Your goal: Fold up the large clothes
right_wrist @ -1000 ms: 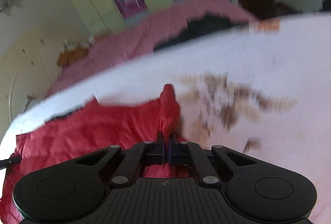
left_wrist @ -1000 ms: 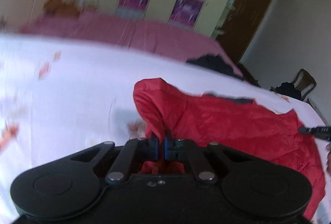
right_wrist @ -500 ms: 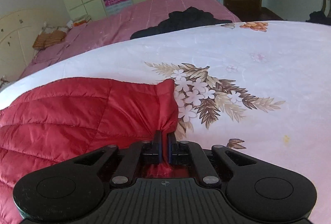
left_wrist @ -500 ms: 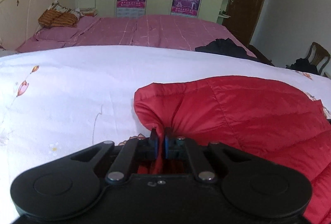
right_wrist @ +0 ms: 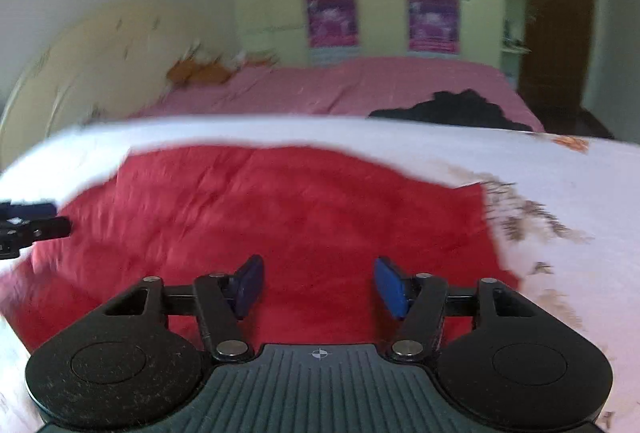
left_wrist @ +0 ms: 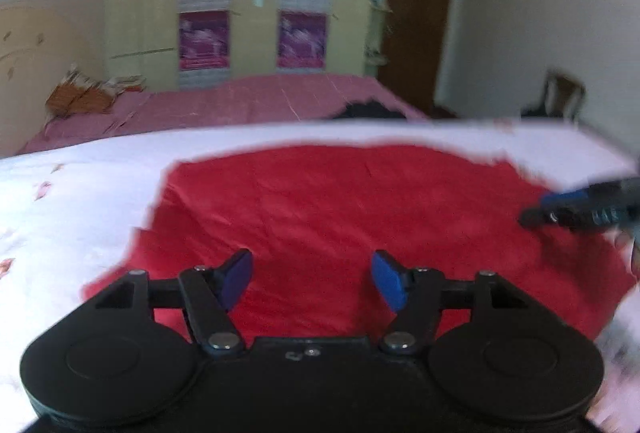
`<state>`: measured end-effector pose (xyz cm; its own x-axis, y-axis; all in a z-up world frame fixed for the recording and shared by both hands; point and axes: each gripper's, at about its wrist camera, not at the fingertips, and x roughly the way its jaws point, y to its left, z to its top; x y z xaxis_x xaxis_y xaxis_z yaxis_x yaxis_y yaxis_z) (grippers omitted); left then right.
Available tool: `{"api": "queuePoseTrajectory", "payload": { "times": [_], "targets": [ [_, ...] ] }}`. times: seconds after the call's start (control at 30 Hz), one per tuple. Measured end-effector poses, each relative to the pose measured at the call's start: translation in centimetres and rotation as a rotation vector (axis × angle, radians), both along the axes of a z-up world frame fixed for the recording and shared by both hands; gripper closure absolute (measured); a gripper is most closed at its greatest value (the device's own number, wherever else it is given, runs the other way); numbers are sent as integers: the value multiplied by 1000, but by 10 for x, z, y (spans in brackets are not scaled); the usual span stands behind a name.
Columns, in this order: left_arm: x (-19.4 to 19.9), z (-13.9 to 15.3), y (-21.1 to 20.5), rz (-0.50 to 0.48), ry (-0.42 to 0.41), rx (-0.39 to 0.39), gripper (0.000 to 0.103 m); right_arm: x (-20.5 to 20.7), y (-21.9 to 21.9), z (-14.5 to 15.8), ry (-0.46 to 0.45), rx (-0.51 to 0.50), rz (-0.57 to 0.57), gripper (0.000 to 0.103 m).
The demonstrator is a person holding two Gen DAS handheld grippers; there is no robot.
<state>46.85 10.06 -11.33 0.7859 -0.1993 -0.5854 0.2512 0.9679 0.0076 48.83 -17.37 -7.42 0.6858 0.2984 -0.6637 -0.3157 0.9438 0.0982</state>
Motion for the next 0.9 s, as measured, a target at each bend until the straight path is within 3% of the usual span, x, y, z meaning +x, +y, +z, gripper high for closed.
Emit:
{"api": "queuePoseTrajectory", "payload": {
  "times": [0.03, 0.1, 0.17, 0.3, 0.37, 0.53, 0.63, 0.77, 0.9],
  "targets": [
    [0, -11, -5, 5, -6, 47, 33, 5, 0, -10, 21, -10, -9, 42],
    [-6, -22, 9, 26, -21, 20, 33, 10, -10, -20, 20, -38, -70, 42],
    [-13, -24, 26, 84, -31, 47, 33, 13, -30, -23, 43, -36, -145, 42],
    [-24, -20, 66, 169, 23, -13, 29, 10, -56, -18, 87, 2, -175, 42],
    [-34, -6, 70, 214, 29, -18, 39, -7, -60, 2, 32, -10, -204, 42],
    [-73, 25, 29, 132, -43, -52, 36, -59, -31, 34, -13, 94, -76, 42],
    [-81, 17, -3, 85, -16, -62, 36, -84, 9, 27, -13, 51, 29, 42],
    [-77, -4, -19, 78, 15, 15, 34, -88, 37, 2, 7, -32, 70, 42],
    [-89, -9, 7, 152, 16, 101, 33, -73, 4, -16, 9, -70, -30, 42]
  ]
}}
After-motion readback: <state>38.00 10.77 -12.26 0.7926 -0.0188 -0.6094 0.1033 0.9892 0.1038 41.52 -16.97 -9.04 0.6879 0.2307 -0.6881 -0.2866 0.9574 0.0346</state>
